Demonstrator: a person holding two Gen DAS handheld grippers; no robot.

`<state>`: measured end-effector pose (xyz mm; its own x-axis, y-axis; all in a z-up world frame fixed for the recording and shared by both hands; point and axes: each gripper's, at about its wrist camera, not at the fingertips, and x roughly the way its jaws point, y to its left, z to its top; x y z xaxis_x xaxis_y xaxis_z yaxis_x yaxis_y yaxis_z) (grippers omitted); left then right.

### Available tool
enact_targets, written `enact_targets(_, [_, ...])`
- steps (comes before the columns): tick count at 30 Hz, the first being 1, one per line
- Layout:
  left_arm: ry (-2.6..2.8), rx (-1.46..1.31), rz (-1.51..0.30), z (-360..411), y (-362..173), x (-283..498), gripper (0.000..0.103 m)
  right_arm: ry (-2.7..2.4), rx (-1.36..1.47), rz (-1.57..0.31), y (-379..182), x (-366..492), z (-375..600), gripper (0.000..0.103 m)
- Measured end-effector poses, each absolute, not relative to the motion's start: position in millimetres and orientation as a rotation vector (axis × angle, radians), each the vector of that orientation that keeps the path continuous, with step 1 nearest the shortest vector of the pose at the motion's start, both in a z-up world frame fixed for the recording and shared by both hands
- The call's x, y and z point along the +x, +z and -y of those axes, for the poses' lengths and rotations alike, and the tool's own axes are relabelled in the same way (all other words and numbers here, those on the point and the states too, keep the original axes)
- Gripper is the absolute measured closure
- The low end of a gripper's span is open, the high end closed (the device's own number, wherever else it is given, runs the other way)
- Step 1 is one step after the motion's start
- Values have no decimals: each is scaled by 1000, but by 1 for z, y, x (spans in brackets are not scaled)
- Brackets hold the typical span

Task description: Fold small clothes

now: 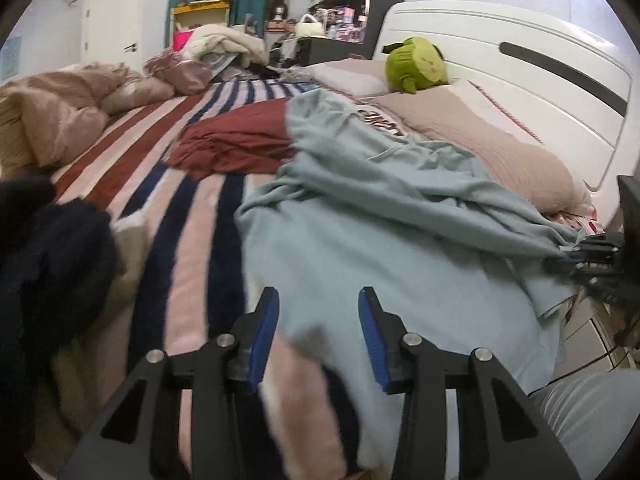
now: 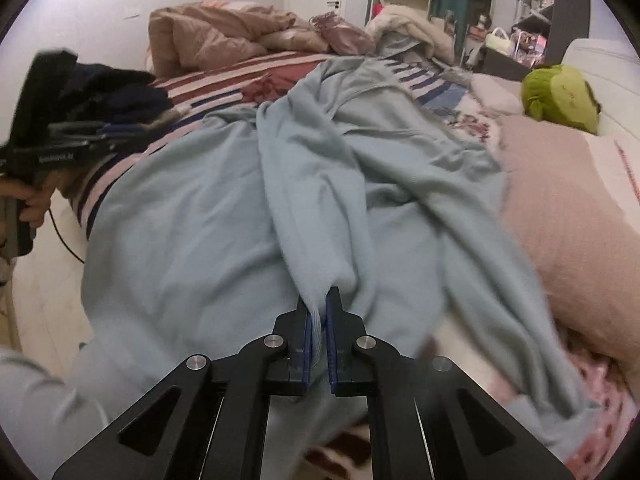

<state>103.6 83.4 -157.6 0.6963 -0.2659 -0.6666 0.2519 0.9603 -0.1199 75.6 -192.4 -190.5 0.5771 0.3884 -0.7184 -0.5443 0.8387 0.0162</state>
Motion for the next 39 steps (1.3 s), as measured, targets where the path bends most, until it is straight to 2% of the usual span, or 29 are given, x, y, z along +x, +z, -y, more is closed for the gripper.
enact_targets(3, [-310,-71,-770,-92,-168,96,63,642,-150,-842,-197,68,198,102])
enact_targets(5, [-331,-91,-792,-91,-177,94,52,690,-109,-882,-209,66,193,102])
enact_targets(8, [-363,-109,-812,-92,-183,87,50,665,-5,-880,-211,62,209,99])
enact_targets(9, [-368,-108,-807,-95,-183,82,48,639,47,-864,-206,59,226,91])
enact_targets(10, [-382,-113,-805,-99,-184,77,44,610,75,-850,-202,55,238,78])
enact_targets(13, [-476,-173,-864,-102,-196,73,42,563,133,-908,-206,47,266,56])
enact_targets(17, [-527,-171,-888,-80,-214,71,43,647,292,-1009,-240,43,269,48])
enact_targets(19, [-519,-166,-872,-69,-212,73,44,647,332,-1047,-258,43,258,41])
enact_targets(20, [-524,-177,-869,-66,-211,74,54,647,335,-1048,-262,43,254,39])
enact_targets(21, [-528,-193,-869,-64,-210,77,60,646,334,-1029,-262,41,250,33])
enact_targets(22, [-523,-199,-876,-59,-210,80,65,654,337,-1011,-258,40,248,34])
enact_targets(23, [-519,-194,-875,-59,-209,82,65,671,347,-1001,-255,38,246,39])
enact_targets(24, [-520,-186,-868,-57,-208,82,65,694,361,-1001,-254,38,245,62])
enact_targets(25, [-523,-183,-863,-54,-207,83,65,695,361,-1007,-254,39,242,73])
enact_targets(27, [-540,-187,-846,-51,-202,84,65,673,319,-1013,-254,40,236,76])
enact_targets(30, [-564,-159,-802,-41,-188,85,65,621,279,-989,-250,42,232,100])
enact_targets(33, [-590,-136,-758,-41,-169,84,59,541,306,-910,-234,43,250,103])
enact_targets(35, [-620,-127,-731,-50,-158,81,48,490,280,-880,-225,40,265,103])
enact_targets(39, [-448,18,-774,-69,-157,83,46,347,217,-853,-213,38,291,103])
